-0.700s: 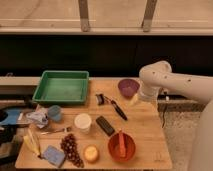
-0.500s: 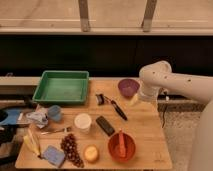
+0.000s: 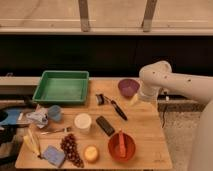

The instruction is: Wipe tray with eraser

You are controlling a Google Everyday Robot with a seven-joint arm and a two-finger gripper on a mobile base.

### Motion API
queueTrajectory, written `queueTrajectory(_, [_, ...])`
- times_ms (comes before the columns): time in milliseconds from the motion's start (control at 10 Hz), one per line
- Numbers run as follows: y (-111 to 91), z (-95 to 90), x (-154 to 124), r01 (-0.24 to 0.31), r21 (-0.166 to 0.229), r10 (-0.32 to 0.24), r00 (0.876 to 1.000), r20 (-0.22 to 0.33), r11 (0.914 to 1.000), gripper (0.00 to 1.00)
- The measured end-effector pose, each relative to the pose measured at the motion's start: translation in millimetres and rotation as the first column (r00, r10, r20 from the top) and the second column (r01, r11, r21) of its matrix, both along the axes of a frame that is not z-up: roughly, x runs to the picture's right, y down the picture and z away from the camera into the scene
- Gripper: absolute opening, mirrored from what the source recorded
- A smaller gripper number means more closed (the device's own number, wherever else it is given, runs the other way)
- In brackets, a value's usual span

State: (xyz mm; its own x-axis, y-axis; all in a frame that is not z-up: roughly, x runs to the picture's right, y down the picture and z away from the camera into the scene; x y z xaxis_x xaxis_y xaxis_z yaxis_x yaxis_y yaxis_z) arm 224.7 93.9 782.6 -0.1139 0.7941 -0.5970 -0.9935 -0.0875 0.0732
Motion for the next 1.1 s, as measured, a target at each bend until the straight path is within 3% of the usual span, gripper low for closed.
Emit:
queueTrajectory(900, [0.3, -0.6, -0.5, 0.003, 0.0, -0.003, 1.0, 0.0, 1.0, 0.8])
queueTrajectory(1100, [3.8, -2.8, -9.6, 0.039, -0.002, -0.039, 0.999, 0.033, 0.9992, 0.8])
